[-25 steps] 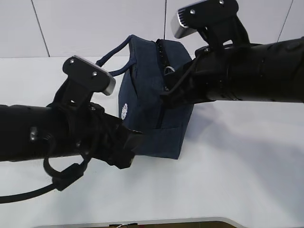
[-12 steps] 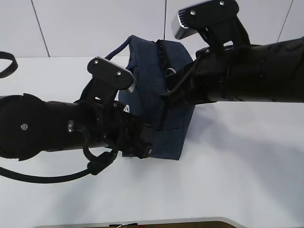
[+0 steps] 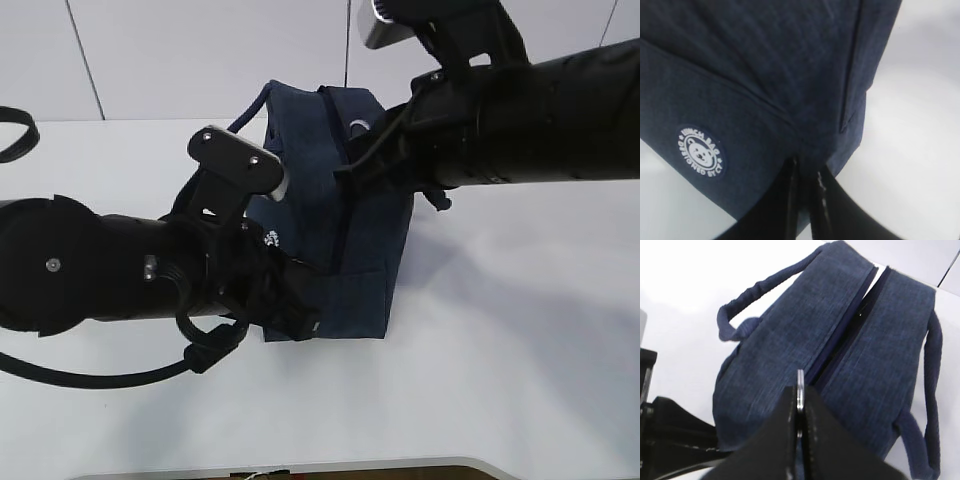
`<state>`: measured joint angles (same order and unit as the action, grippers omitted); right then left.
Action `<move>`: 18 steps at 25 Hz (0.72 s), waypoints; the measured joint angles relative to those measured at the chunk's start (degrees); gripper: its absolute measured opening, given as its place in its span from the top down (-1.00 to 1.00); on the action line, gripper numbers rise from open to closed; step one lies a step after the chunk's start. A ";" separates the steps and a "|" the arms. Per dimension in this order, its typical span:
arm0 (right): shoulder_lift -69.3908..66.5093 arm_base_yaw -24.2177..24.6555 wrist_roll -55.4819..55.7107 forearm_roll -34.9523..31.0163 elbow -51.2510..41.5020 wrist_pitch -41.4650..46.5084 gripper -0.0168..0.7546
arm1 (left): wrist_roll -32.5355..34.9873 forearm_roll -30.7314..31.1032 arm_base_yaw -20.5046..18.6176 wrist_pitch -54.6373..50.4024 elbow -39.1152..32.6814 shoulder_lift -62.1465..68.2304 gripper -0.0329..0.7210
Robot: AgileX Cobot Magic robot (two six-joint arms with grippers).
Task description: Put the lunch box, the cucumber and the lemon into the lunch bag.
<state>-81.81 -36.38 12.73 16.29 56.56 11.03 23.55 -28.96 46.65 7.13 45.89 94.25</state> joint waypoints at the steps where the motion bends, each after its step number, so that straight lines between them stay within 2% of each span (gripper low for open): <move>1: 0.00 0.00 0.00 0.00 0.13 0.25 0.94 | 0.00 -0.02 0.00 -0.45 0.00 0.00 0.91; 9: -2.58 0.00 0.00 1.01 5.70 3.20 0.94 | 0.81 3.04 0.00 -3.98 0.25 0.00 0.91; 18: -8.40 0.00 0.00 3.63 13.00 4.85 0.94 | 0.81 3.18 0.00 -5.56 -0.12 -1.54 0.91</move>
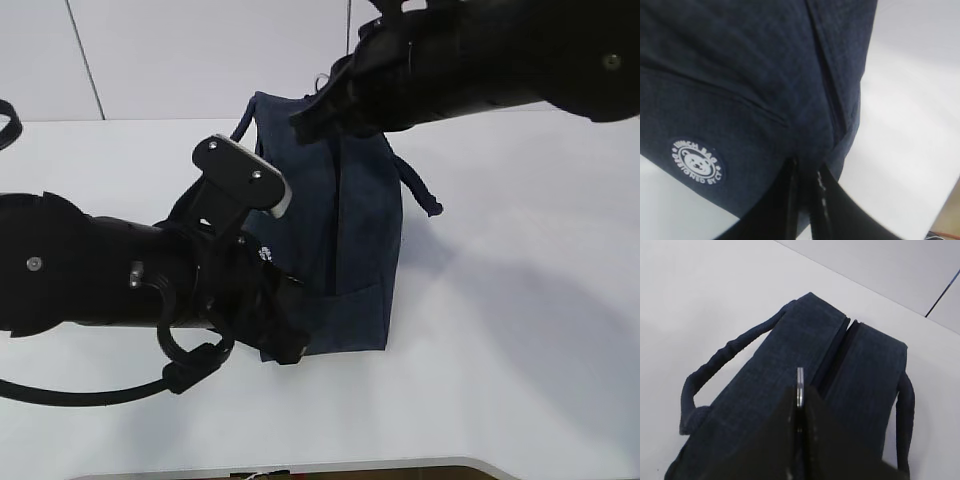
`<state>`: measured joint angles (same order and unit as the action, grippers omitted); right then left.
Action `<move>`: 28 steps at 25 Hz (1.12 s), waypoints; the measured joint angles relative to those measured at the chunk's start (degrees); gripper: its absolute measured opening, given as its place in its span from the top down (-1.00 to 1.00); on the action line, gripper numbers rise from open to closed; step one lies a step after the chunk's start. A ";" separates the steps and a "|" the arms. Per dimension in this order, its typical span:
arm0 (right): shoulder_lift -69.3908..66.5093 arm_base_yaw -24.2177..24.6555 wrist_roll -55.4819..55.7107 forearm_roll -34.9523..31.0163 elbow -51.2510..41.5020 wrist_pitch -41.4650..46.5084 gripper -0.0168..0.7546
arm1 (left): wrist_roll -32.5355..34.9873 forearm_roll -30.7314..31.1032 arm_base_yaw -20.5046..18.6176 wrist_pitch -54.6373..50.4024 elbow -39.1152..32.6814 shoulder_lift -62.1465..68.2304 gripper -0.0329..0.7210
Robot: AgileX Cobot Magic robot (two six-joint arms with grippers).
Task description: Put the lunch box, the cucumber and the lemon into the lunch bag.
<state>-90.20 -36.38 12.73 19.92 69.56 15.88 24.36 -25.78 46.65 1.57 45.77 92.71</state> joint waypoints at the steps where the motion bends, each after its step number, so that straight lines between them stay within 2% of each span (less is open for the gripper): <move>1: -0.71 0.00 0.00 0.40 0.64 0.00 0.94 | 0.00 0.00 0.00 -0.38 -0.16 -0.29 0.91; 28: -17.77 0.73 0.00 1.21 21.86 4.83 0.94 | 0.00 1.94 0.00 -8.03 -0.25 -0.91 0.92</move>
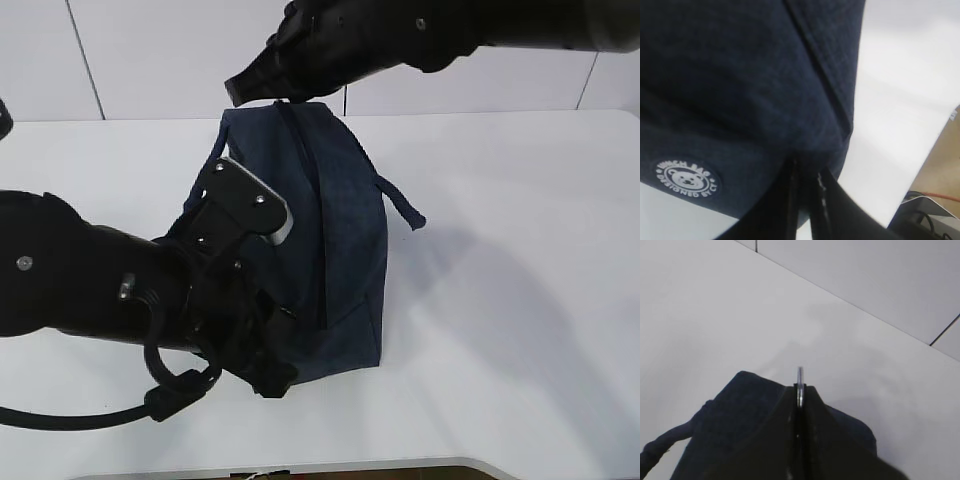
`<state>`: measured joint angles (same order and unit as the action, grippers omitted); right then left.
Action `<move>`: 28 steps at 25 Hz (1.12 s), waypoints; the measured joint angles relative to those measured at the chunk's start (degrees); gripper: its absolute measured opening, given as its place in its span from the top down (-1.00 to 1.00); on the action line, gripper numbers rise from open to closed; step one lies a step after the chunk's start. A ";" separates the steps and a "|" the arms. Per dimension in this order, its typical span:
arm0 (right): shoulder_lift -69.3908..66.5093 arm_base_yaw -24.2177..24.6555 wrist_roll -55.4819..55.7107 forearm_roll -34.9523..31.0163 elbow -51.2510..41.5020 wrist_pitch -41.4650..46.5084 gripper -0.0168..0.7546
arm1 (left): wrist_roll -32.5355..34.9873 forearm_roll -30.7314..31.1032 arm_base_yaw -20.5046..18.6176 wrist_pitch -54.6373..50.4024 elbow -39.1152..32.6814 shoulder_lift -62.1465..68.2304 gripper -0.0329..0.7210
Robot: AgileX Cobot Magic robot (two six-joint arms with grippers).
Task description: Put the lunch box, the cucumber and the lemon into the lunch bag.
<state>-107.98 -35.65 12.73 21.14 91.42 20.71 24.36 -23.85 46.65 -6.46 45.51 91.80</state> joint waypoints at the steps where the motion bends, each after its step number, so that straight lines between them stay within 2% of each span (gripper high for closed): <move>1: -0.75 0.26 0.00 0.00 0.80 0.57 0.94 | 0.00 0.25 0.00 -0.40 0.00 0.00 0.92; 11: -3.53 4.28 0.00 -0.45 4.78 4.16 0.94 | 0.09 1.76 -0.53 -2.80 0.00 -1.62 0.92; 16: -3.53 6.47 0.00 -0.67 5.03 6.35 0.94 | 0.09 1.76 -3.92 -5.47 0.00 -2.97 0.92; 22: -3.53 6.61 0.12 -2.76 5.07 7.77 0.94 | 0.09 1.80 -8.82 -7.74 0.00 -3.01 0.92; 28: -3.53 6.70 0.22 -4.66 5.16 8.26 0.94 | 0.09 -0.59 -10.21 -8.23 0.00 -3.01 0.91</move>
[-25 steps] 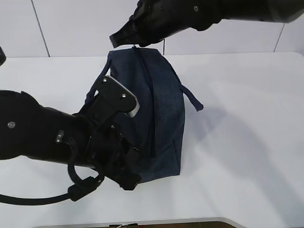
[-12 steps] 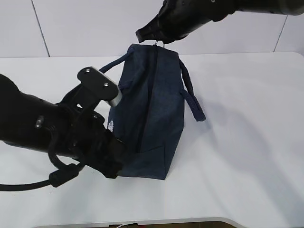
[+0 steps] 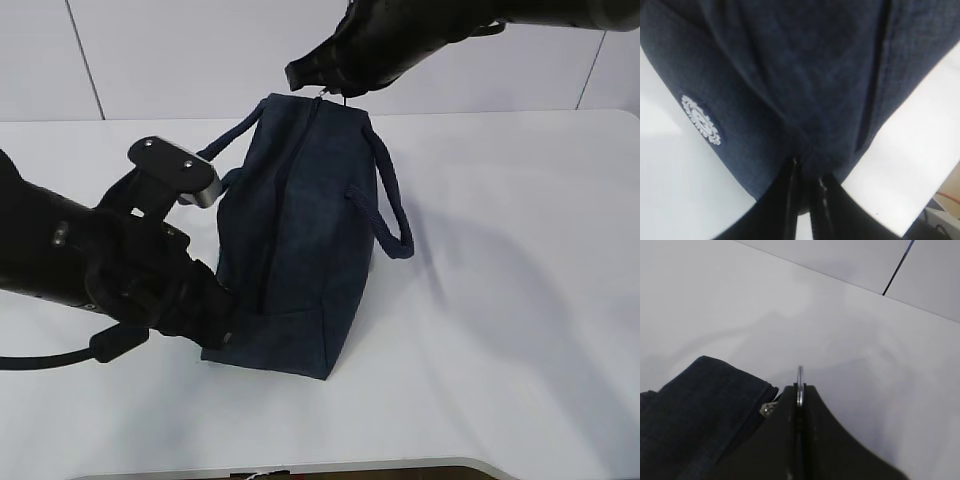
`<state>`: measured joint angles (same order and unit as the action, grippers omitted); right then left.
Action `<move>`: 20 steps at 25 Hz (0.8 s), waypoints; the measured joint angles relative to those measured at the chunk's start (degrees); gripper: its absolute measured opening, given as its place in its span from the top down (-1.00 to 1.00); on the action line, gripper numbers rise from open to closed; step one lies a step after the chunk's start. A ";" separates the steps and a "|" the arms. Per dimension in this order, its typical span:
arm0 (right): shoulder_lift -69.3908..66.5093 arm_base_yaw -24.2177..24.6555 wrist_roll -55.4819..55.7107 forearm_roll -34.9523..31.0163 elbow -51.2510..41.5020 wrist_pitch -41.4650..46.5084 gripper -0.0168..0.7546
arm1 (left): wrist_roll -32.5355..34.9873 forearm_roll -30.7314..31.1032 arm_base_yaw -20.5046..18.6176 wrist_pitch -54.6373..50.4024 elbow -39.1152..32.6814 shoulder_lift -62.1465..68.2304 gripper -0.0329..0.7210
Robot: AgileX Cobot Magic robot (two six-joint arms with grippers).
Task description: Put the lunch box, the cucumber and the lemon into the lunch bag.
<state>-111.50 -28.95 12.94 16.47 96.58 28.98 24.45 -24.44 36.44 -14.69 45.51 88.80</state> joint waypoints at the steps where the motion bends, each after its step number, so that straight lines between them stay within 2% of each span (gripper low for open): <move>1: 0.00 0.00 0.00 -0.42 0.00 0.00 0.94 | 0.00 -0.72 0.00 0.00 0.00 0.00 0.88; 3: 0.00 0.00 0.00 -0.83 0.00 0.12 0.94 | 0.00 -2.76 0.00 -0.13 0.00 0.00 0.77; 9: 0.00 0.00 0.00 -1.12 0.00 0.33 0.94 | 0.00 -6.90 0.00 -3.59 1.22 -0.89 0.04; 11: 0.00 0.03 0.00 -1.12 0.00 0.33 0.94 | 0.00 -7.14 0.00 -5.19 1.24 -2.42 -0.10; 15: 0.00 0.12 0.00 -1.12 0.00 0.38 0.94 | -0.98 -7.14 -1.79 -9.30 1.24 -6.81 -0.18; 20: 0.00 0.12 0.00 -1.12 0.00 0.38 0.94 | -4.13 -7.61 -8.50 -16.46 4.04 -11.09 -0.19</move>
<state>-111.50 -28.82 12.94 15.35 96.58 29.35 20.32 -32.05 27.94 -31.15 49.55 77.71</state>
